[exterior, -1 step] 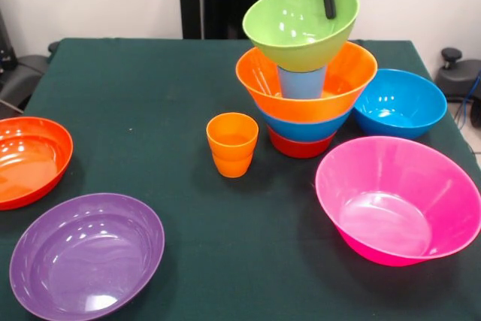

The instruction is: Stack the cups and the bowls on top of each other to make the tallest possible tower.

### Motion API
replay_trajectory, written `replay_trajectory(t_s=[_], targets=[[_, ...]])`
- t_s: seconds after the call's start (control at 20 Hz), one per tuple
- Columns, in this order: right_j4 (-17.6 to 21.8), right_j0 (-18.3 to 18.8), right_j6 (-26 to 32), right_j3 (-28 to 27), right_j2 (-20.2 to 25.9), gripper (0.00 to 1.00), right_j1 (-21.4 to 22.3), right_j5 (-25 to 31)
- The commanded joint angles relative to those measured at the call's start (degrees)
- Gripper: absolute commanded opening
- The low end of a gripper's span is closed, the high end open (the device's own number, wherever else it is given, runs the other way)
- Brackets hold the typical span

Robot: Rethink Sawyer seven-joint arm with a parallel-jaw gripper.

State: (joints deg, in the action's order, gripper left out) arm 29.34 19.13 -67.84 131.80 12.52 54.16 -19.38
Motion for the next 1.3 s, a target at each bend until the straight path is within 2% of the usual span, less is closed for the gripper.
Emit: replay_trajectory(t_s=[0.05,0.5,0.9,1.3], targets=[[3.65,-1.78,-8.97,-0.87,0.29,0.00,-2.25,-1.20],[4.75,-1.39,-8.66,-1.46,-0.63,0.00,-2.32,-1.28],[4.68,-3.40,-7.77,-2.92,-4.16,0.00,-3.95,-2.29],[4.25,-5.03,-8.15,-3.75,-5.26,0.00,-4.40,-2.99]])
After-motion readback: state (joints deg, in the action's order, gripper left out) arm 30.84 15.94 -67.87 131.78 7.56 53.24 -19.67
